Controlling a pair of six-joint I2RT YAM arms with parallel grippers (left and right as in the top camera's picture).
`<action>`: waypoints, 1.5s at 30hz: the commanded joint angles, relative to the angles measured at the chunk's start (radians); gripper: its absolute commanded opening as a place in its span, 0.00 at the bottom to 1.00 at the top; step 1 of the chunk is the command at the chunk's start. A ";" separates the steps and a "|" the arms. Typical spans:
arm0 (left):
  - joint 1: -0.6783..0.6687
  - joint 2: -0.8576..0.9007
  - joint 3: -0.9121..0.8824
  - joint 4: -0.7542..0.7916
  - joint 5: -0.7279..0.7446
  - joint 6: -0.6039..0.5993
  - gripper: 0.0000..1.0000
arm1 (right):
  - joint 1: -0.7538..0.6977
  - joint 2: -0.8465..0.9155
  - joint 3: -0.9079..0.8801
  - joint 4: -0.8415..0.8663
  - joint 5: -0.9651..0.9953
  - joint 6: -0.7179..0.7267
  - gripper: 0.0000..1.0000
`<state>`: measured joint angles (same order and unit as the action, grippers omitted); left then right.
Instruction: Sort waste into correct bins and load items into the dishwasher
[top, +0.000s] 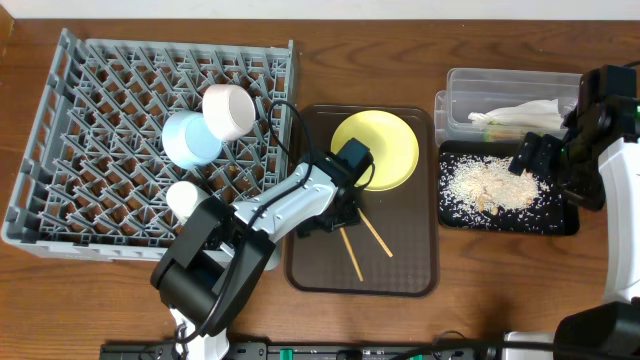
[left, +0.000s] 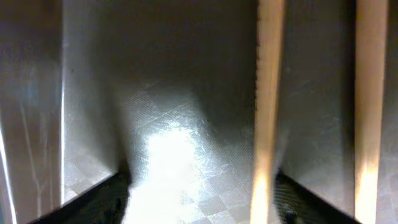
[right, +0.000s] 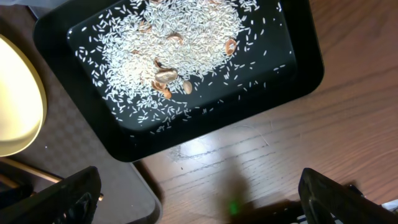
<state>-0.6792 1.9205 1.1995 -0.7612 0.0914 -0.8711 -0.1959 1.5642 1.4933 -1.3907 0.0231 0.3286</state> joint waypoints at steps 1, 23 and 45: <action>-0.001 0.027 -0.032 -0.007 -0.002 0.004 0.57 | -0.008 -0.003 0.017 -0.002 0.010 -0.012 0.99; -0.001 0.027 -0.032 -0.008 -0.002 0.005 0.10 | -0.008 -0.003 0.017 -0.007 0.010 -0.012 0.99; 0.096 -0.222 0.063 -0.080 -0.029 0.424 0.08 | -0.008 -0.003 0.017 -0.008 0.010 -0.012 0.99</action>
<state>-0.6083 1.7882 1.2190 -0.8322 0.0887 -0.5873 -0.1963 1.5642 1.4933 -1.3952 0.0231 0.3286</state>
